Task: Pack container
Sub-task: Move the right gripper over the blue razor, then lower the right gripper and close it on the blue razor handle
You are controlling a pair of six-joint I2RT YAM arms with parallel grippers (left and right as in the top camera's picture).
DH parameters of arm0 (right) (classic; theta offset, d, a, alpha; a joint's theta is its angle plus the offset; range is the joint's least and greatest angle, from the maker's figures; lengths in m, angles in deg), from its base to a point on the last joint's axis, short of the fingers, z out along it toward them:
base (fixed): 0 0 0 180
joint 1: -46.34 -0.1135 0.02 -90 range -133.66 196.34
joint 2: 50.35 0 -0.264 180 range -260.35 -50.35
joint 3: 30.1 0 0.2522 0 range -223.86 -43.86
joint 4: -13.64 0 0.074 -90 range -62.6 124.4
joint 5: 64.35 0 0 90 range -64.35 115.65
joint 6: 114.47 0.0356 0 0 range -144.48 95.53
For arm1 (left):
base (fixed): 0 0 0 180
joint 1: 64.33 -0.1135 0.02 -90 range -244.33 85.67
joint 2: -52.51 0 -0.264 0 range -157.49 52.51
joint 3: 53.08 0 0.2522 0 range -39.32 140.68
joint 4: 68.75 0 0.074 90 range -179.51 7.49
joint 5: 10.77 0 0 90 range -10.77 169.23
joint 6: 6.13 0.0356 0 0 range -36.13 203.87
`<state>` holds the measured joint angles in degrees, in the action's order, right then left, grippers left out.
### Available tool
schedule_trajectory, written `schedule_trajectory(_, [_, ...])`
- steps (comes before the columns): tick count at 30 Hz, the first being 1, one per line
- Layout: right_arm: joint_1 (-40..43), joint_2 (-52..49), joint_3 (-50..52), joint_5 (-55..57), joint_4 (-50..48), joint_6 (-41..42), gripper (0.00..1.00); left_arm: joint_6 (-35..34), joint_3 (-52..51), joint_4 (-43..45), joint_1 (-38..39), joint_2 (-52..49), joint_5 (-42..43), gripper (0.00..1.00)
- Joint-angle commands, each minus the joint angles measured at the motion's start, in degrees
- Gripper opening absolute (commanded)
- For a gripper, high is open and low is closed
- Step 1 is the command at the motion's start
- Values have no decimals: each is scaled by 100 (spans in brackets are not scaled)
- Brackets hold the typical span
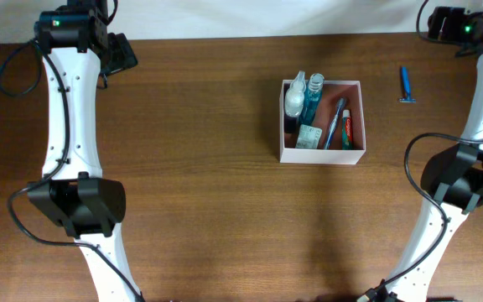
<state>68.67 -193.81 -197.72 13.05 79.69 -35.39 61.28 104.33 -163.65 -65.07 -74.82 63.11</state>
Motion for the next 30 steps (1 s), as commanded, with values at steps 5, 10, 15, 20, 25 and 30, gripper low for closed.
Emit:
schedule_trajectory(5, [-57,-588,358,61,-103,-90,99,-76,-15,13,-9,-37,-63,99])
schedule_trajectory(10, [-68,-734,570,61,-177,-133,99,-76,-15,13,-9,-37,-63,99])
schedule_trajectory(15, [-74,-925,697,42,-181,-133,99,-76,-15,15,-9,-37,-63,99])
schedule_trajectory(20, [-133,-966,933,17,-205,-308,99,-76,-15,13,-9,-37,-63,99])
schedule_trajectory(25, [-219,-968,1287,-17,-208,-647,99,-76,-15,13,-9,-37,-63,99])
schedule_trajectory(30, [-236,-968,1572,-20,-229,-654,99,-76,-15,15,-9,-37,-63,99])
